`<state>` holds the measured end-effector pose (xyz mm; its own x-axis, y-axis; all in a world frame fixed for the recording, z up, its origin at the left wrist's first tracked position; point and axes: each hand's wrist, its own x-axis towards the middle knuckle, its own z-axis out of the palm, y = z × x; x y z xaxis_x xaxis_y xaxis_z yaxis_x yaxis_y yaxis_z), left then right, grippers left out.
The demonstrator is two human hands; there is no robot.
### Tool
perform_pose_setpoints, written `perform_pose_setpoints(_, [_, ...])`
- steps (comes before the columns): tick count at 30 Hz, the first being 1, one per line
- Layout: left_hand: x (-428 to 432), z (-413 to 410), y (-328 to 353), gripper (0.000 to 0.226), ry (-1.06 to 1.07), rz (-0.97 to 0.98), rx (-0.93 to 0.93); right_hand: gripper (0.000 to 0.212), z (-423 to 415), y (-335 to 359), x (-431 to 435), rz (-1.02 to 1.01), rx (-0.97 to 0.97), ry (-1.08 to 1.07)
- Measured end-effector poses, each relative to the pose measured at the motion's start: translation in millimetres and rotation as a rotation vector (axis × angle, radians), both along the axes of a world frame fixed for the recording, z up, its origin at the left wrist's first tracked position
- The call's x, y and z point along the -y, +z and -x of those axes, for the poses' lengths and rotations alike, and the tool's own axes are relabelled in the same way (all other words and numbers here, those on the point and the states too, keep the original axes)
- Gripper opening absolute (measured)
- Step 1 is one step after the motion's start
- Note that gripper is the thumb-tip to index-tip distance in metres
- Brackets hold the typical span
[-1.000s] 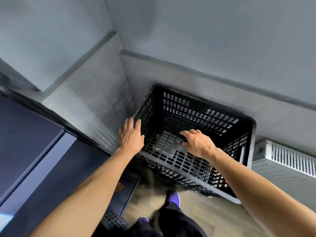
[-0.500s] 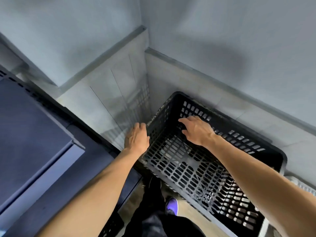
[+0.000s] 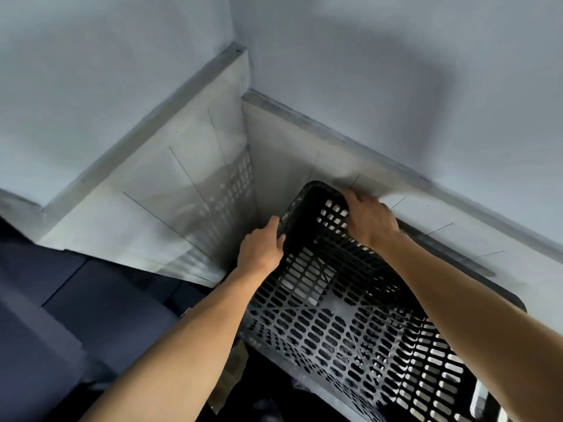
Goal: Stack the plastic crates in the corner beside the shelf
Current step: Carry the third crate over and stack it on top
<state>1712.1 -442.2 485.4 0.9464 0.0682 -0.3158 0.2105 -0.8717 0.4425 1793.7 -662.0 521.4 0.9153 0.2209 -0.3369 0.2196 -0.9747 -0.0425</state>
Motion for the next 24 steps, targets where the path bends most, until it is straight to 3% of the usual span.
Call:
perform_pose_setpoints(8, [1,-1,-2,0.026,-0.020,-0.007,0.046,0.071,-11,7,8,0.123,-0.053,-0.053])
perform_pose_setpoints(24, [-2,-13,-2,0.029,0.004,0.075,-0.006,0.063,-19,2,17,0.048,-0.003,-0.027])
